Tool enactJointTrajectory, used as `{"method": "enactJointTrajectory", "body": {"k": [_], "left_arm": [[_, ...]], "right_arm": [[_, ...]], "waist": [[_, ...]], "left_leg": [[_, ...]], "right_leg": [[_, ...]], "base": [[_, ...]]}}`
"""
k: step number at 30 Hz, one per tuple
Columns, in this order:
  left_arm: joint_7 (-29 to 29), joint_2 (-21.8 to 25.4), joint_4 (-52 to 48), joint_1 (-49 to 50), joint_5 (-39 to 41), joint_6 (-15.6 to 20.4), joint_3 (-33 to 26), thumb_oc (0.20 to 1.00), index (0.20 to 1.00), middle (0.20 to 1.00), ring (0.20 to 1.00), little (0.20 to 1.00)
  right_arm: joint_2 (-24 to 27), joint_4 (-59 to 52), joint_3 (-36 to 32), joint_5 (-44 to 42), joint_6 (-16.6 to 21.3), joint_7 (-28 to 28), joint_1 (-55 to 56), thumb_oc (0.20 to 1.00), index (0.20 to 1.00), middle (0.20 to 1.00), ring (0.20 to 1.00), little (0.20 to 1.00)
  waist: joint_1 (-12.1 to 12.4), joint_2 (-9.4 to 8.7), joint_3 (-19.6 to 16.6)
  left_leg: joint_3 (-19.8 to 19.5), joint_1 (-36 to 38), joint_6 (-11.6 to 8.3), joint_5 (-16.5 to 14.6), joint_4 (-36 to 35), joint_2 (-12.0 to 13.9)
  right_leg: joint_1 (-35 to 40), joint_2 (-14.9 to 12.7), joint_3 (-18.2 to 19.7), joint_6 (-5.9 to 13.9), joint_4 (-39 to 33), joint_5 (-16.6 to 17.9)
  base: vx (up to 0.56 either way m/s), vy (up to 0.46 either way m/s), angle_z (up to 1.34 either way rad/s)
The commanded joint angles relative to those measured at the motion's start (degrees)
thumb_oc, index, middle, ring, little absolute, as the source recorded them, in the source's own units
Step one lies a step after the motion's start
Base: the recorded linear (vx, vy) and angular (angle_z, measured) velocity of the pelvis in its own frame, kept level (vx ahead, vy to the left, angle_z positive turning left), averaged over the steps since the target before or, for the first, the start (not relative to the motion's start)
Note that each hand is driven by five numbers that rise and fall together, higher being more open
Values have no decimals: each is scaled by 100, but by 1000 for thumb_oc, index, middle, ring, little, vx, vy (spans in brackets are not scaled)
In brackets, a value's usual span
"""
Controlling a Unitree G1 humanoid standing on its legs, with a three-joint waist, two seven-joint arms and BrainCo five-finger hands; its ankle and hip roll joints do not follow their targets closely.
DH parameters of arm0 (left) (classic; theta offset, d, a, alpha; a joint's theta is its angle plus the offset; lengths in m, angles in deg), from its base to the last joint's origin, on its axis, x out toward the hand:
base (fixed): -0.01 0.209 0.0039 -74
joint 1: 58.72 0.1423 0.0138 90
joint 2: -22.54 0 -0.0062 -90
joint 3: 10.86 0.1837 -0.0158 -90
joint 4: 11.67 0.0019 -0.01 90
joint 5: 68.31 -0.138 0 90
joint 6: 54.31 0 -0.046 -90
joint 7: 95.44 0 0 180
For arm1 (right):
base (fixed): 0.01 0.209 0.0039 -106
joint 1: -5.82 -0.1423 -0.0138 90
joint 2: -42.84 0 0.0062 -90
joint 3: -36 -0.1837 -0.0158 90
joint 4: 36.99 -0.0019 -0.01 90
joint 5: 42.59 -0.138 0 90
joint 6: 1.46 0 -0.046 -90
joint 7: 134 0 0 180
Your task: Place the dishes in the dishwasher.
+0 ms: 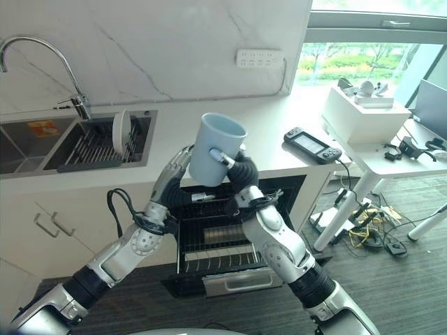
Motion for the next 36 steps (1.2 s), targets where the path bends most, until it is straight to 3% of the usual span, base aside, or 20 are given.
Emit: {"method": "enactJointTrajectory", "body": {"k": [1, 8, 14, 16, 20, 21, 22, 28, 32, 36], "left_arm": [[179, -59, -214, -402, -340, 281, 735, 1000, 1000, 1000, 1000, 1000], [138, 53, -212, -181, -331, 426, 493, 1000, 1000, 1000, 1000, 1000], [33, 84, -51, -70, -60, 258, 253, 1000, 1000, 1000, 1000, 1000], [555, 147, 142, 143, 469, 110, 48, 1000, 1000, 1000, 1000, 1000], [1947, 463, 453, 899, 475, 64, -124, 1000, 1000, 1000, 1000, 1000], [2233, 504, 513, 979, 422, -68, -117, 1000, 1000, 1000, 1000, 1000], [3085, 620, 713, 1057, 216, -400, 14, 1000, 1000, 1000, 1000, 1000], [4620, 1045, 976, 1219, -252, -915, 241, 1000, 1000, 1000, 1000, 1000], [5126, 1074, 1168, 1273, -585, -1211, 348, 1000, 1000, 1000, 1000, 1000], [5204, 1096, 1235, 1288, -777, -1310, 358, 1000, 1000, 1000, 1000, 1000]], "right_arm": [[-504, -595, -401, 43, 934, 119, -633, 200, 200, 200, 200, 200], [-387, -425, -904, -185, 1243, 63, -332, 200, 200, 200, 200, 200], [-318, -248, -1095, -84, 1171, -123, -278, 200, 200, 200, 200, 200], [-211, -179, -1243, 33, 1014, -292, -84, 200, 200, 200, 200, 200], [44, 337, -1689, -70, 810, -908, 563, 200, 200, 200, 200, 200], [74, 437, -1739, -12, 704, -1018, 653, 200, 200, 200, 200, 200], [182, 705, -1839, 48, 510, -1324, 807, 200, 200, 200, 200, 200], [602, 1749, -1998, 350, 367, -1799, 846, 200, 200, 200, 200, 200], [659, 2164, -2045, 560, 284, -2015, 936, 200, 200, 200, 200, 200], [605, 2553, -2037, 839, 247, -2024, 1037, 200, 200, 200, 200, 200]], "waist": [[-69, -89, 134], [-42, -76, 129], [21, -69, 120], [49, -70, 122], [72, -42, 147], [76, -30, 154], [80, -5, 170], [155, 46, 290], [124, 39, 416], [135, 36, 466]], "left_leg": [[-308, 229, 44, -452, 11, 199], [-325, 202, 16, -428, 11, 244], [-373, 186, -11, -394, 11, 272], [-377, 174, -24, -377, 11, 286], [-341, 149, -60, -313, 11, 344], [-329, 148, -63, -301, 11, 353], [-311, 132, -73, -260, 11, 368], [-483, 54, -114, -160, 47, 423], [-441, -18, -160, -120, 138, 482], [-451, -71, -184, -93, 141, 492]], "right_leg": [[131, -314, 116, 359, 13, -91], [168, -310, 2, 332, 12, -122], [223, -311, -85, 315, 21, -148], [231, -331, -127, 313, 38, -152], [238, -383, -268, 334, 88, -161], [241, -394, -296, 340, 108, -169], [239, -431, -359, 355, 172, -181], [216, -539, -599, 402, 556, -343], [238, -543, -634, 427, 557, -372], [247, -561, -715, 452, 547, -369]], "base": [[1, 9, 8], [-1, 1, 3], [19, 11, 13], [21, 14, 1], [-1, 10, 16], [-9, 8, 10], [-6, 7, 13], [10, -21, 22], [-12, -39, 16], [-7, -12, 0]]}}
